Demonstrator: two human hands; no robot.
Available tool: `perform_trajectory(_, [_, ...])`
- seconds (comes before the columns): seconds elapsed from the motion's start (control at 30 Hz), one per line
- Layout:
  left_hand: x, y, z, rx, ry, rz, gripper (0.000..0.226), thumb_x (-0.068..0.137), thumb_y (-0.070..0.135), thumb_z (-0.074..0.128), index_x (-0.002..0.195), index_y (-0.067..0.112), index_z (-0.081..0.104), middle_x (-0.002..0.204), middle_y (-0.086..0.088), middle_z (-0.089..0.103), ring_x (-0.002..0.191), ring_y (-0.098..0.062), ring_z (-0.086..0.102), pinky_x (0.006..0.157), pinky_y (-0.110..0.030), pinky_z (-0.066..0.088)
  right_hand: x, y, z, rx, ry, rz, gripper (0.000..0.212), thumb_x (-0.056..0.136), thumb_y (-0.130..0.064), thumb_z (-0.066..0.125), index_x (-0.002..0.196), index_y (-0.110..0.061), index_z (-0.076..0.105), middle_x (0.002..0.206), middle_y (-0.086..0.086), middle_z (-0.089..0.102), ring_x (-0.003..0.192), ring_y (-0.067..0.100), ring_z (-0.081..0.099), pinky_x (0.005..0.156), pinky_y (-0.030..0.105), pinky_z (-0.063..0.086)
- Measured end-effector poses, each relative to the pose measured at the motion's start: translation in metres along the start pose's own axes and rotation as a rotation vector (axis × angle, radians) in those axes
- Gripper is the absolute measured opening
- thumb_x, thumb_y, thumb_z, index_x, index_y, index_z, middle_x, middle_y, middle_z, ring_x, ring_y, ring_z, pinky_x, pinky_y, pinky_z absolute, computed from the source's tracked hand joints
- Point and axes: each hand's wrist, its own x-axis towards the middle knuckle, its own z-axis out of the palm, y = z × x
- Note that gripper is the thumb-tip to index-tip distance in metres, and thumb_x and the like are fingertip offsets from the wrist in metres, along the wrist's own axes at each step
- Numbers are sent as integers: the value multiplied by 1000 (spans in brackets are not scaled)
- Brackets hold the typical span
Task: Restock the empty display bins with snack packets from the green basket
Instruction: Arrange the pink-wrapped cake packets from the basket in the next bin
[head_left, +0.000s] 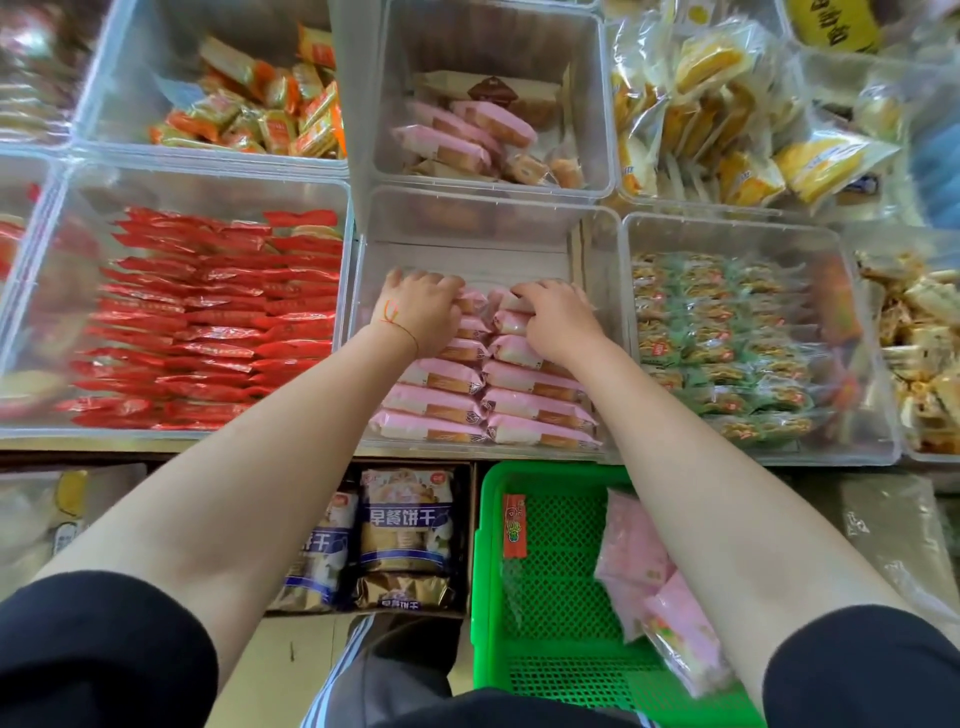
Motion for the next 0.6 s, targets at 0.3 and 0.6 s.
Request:
perform_trajectory(0.3, [-113, 67, -14, -412, 474, -13, 29, 88, 30, 46, 73, 13, 64, 58, 2, 56, 53, -23, 52, 44, -26, 28, -95, -37, -12, 400, 414, -23, 23, 91, -6, 49, 83, -8, 71, 77, 1, 65, 75, 18, 56, 67, 31, 47])
perform_trajectory(0.6, [-189, 140, 53, -799, -97, -233, 25, 90, 27, 49, 81, 15, 69, 75, -2, 69, 76, -25, 65, 73, -38, 54, -218, 27, 42, 504, 294, 257, 22, 91, -7, 45, 74, -4, 60, 71, 8, 59, 69, 28, 53, 57, 31, 35])
